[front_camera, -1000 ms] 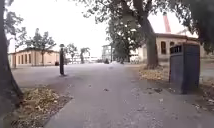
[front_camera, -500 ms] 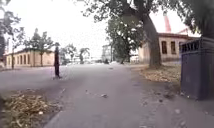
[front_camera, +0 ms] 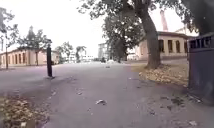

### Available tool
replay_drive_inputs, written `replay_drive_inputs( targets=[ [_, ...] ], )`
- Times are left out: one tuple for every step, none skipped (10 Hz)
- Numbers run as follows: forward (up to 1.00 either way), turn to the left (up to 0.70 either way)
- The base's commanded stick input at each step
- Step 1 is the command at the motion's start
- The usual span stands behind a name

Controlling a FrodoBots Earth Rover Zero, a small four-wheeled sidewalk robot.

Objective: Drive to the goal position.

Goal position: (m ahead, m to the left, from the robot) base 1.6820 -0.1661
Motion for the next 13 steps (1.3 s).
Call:
replay_drive_inputs(
  targets=[
    [0.7, 0.04],
    [0.7, 0.04],
    [0.7, 0.04],
    [0.7, 0.04],
    [0.7, 0.04],
    [0.7, 0.04],
    [0.7, 0.04],
    [0.7, 0.04],
    [0.7, 0.04],
    [0.7, 0.04],
    [0.7, 0.04],
    [0.7, 0.04],
    [0.7, 0.04]
  ],
)
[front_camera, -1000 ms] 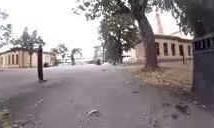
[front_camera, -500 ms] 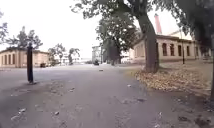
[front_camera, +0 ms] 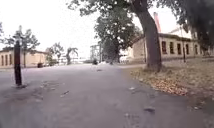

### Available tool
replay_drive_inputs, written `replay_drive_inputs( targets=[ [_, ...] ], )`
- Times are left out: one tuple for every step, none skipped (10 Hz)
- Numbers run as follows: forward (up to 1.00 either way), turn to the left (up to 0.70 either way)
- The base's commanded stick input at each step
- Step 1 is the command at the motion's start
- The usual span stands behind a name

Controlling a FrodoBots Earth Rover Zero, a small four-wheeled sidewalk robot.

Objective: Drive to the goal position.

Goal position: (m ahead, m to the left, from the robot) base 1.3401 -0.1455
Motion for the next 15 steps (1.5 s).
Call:
replay_drive_inputs(
  targets=[
    [0.7, 0.04],
    [0.7, 0.04],
    [0.7, 0.04],
    [0.7, 0.04],
    [0.7, 0.04],
    [0.7, 0.04],
    [0.7, 0.04],
    [0.7, 0.04],
    [0.7, 0.04],
    [0.7, 0.04],
    [0.7, 0.04],
    [0.7, 0.04],
    [0.7, 0.04],
    [0.7, 0.04],
    [0.7, 0.04]
  ],
)
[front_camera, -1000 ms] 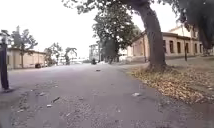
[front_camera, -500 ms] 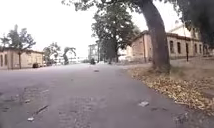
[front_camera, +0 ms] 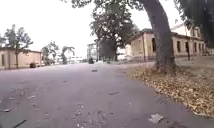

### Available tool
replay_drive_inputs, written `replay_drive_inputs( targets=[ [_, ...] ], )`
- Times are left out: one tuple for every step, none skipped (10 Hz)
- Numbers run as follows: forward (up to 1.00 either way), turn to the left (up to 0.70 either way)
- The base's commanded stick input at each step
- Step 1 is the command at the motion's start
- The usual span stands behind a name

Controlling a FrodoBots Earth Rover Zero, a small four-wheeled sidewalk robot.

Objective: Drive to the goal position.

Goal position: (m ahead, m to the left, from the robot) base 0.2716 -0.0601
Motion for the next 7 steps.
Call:
replay_drive_inputs(
  targets=[
    [0.5, 0.03],
    [0.25, 0.01],
    [0.0, 0.0],
    [0.0, 0.0],
    [0.0, 0.0],
    [0.0, 0.0],
    [0.0, 0.0]
  ],
)
